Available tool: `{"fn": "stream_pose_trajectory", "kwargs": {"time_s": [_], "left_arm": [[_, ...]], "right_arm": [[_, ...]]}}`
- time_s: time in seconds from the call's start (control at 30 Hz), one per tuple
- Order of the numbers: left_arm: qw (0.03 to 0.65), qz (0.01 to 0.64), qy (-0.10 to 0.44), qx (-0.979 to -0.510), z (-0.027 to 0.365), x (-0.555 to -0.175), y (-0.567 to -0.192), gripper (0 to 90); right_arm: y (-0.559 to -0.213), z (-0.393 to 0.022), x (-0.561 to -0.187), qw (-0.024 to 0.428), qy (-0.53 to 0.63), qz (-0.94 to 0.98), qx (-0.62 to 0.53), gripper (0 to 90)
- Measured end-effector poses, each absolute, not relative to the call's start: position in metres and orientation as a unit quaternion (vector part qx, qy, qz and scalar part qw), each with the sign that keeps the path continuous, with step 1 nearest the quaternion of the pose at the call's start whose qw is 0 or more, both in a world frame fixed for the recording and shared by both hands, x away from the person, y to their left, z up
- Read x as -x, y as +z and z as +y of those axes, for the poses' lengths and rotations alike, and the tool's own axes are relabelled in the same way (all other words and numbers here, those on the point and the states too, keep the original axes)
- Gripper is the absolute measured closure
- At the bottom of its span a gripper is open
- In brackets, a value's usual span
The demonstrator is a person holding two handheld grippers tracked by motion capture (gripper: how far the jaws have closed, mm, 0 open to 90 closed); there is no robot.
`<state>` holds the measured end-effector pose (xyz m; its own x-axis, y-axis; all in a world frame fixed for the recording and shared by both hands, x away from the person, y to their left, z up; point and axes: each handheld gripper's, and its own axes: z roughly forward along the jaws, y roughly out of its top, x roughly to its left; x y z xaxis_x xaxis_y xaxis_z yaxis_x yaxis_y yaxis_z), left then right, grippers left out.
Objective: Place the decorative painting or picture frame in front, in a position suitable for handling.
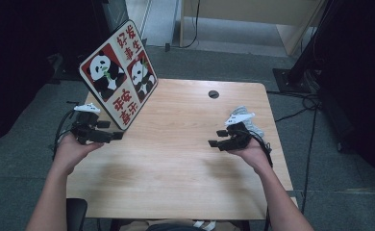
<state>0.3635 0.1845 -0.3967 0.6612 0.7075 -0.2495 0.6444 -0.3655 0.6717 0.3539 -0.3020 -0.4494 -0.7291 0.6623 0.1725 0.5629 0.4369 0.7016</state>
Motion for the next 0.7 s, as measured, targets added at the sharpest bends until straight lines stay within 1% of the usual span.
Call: {"fn": "stream_pose_trajectory", "kwargs": {"time_s": [0.3, 0.7], "left_arm": [[0.391, 0.428, 0.057, -0.813, 0.202, -0.367, -0.381, 15.9], [0.384, 0.438, 0.064, -0.81, 0.217, -0.385, -0.361, 15.9]], "right_arm": [[-0.45, -0.301, -0.354, 0.061, 0.387, 0.847, -0.36, 38.8], [-0.451, -0.3, -0.353, 0.055, 0.386, 0.848, -0.359, 38.7]]}}
